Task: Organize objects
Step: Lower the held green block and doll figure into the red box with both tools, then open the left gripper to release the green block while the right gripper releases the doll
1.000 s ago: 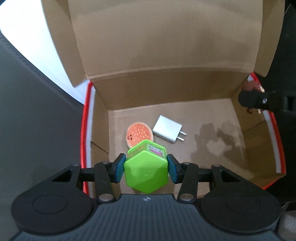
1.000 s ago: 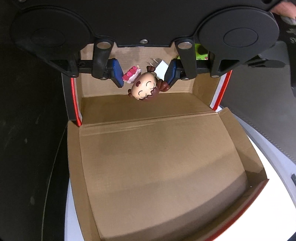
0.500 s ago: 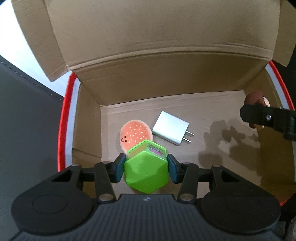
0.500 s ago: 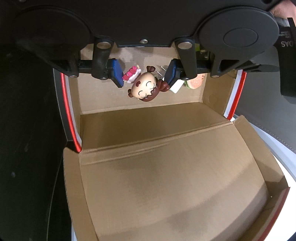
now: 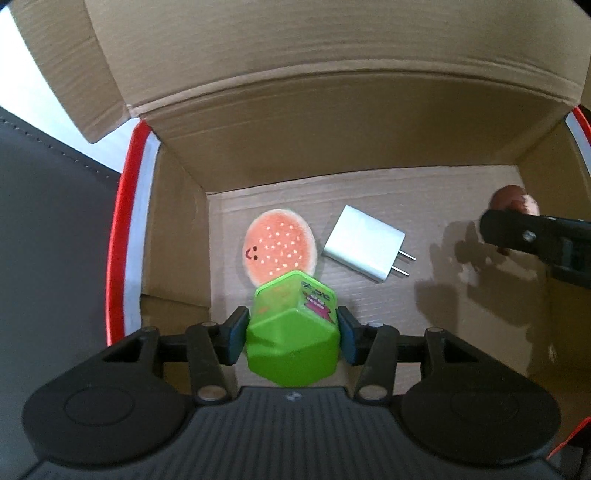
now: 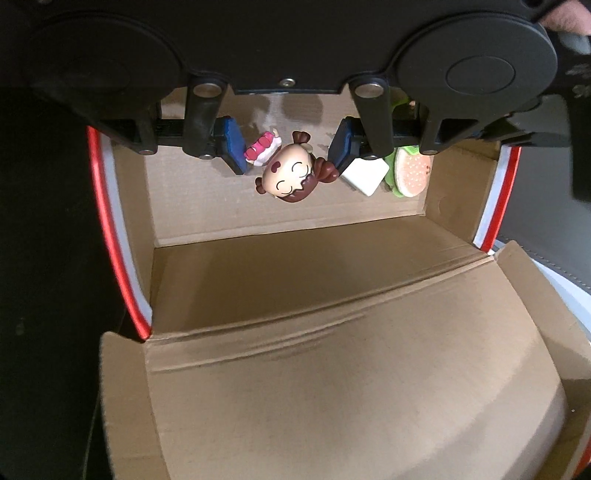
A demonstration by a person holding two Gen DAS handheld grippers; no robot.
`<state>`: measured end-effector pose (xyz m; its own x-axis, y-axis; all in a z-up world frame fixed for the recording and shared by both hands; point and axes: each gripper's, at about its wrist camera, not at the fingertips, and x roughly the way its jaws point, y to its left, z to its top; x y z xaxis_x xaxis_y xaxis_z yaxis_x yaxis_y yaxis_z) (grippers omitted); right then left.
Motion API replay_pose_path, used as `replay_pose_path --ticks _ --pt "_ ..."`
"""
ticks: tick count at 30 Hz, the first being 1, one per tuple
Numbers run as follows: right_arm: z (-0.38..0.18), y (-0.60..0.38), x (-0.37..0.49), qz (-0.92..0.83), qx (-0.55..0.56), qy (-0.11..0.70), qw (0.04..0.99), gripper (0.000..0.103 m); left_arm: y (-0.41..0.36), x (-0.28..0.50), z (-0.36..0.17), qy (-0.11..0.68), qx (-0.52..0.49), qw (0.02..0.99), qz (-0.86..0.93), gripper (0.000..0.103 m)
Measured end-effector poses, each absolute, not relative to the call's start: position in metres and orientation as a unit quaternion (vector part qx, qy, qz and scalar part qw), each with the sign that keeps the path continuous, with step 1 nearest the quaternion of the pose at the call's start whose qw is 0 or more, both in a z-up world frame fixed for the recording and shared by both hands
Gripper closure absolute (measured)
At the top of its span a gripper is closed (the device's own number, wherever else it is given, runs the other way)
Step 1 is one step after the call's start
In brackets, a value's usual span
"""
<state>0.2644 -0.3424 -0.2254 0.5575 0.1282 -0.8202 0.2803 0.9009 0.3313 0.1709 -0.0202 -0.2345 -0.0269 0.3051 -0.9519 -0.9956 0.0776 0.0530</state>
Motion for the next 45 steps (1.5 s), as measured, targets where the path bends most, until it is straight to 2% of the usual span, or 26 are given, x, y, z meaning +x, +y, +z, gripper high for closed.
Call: replay_pose_path --ticks 17,19,22,28,35,40,45 --pt "-0.256 -0.34 0.3 -0.088 0.199 0.488 0.846 0.054 -0.026 0.163 -0.216 0.44 -0.376 0.591 0.562 0.052" --pt "-0.256 -0.337 0.299 -0.089 0.197 0.485 0.848 0.052 -0.032 0.165 -0.209 0.44 -0.376 0.59 0.563 0.052" --pt "-0.248 -0.333 0.296 -0.093 0.177 0.48 0.854 0.04 -0.033 0.163 -0.206 0.434 -0.375 0.594 0.564 0.052" --pt "-0.232 -0.332 0.295 -0.081 0.178 0.47 0.861 0.036 -0.037 0.159 -0.192 0.424 -0.37 0.603 0.566 0.052" --pt "-0.2 -0.334 0.283 -0.072 0.192 0.444 0.873 0.021 -0.045 0.151 -0.166 0.404 -0.361 0.612 0.575 0.051" --pt "-0.185 -0.336 0.27 -0.066 0.202 0.436 0.874 0.021 -0.053 0.147 -0.15 0.393 -0.355 0.617 0.582 0.05" --pt "-0.172 -0.332 0.259 -0.062 0.194 0.43 0.879 0.018 -0.062 0.145 -0.133 0.381 -0.353 0.625 0.583 0.042"
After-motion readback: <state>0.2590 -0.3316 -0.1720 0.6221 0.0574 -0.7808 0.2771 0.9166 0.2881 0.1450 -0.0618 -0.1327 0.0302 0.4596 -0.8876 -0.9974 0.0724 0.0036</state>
